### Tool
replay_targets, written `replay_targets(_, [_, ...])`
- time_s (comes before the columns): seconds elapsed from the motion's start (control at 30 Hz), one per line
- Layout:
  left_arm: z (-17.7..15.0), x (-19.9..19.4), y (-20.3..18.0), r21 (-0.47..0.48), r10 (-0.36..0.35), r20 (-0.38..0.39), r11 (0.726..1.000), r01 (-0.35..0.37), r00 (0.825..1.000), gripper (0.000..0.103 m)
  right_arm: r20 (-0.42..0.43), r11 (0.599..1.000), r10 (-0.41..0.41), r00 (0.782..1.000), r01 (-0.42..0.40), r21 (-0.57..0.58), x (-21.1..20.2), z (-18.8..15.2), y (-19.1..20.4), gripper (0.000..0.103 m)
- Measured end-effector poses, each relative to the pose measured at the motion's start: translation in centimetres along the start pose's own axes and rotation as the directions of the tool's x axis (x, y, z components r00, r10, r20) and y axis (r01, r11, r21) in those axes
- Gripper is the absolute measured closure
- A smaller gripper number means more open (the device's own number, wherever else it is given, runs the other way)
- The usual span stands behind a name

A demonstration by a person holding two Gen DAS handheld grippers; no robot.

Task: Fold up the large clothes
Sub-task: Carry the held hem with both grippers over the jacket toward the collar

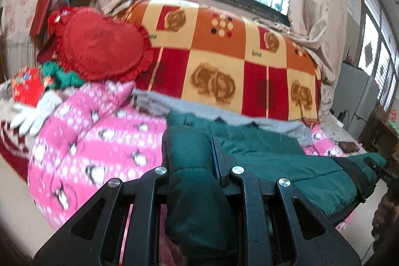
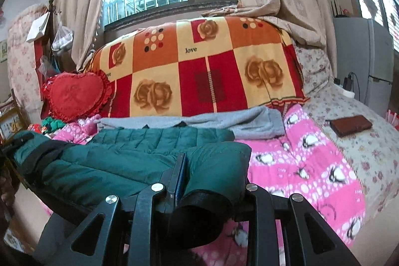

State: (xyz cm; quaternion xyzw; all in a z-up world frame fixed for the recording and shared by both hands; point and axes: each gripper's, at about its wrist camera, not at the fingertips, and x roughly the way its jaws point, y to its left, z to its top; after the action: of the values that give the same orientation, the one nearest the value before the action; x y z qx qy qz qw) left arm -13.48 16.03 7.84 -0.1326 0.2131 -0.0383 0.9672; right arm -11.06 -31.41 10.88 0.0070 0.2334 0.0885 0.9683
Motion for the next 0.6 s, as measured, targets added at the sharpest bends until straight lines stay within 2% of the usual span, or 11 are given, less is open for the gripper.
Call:
replay_targets(0.13, [2.3,2.1,-0.2,-0.01,-0.001,0.02,1.0,0.001,1.0,0.086,-0.01,1.0,0.013,1.0,-0.013,0.025,3.3,1.2,-0.6,0.077])
replay_targets(0.3, [5.1,6.7,0.4,-0.059,0.005,-0.009,0.998,-0.006,1.0,0.086,-0.041,0.999,0.011,0.999,-0.009,0.047,8.6,3.4,-1.0,0.077])
replay_targets(0.43, [7.4,12.0,1.0,-0.086,0.012,-0.059,0.996,-0.017,0.998,0.086,-0.092,0.998,-0.002,0.996,0.008,0.065,13.7,5.6,-1.7,0.077])
replay_targets(0.6, [8.8,20.5,1.4,-0.036,0.064,-0.158,0.997,-0.07,0.985,0.086,-0.167,0.994,-0.033,0.985,0.051,0.1,21.3,7.5,-2.8,0.077])
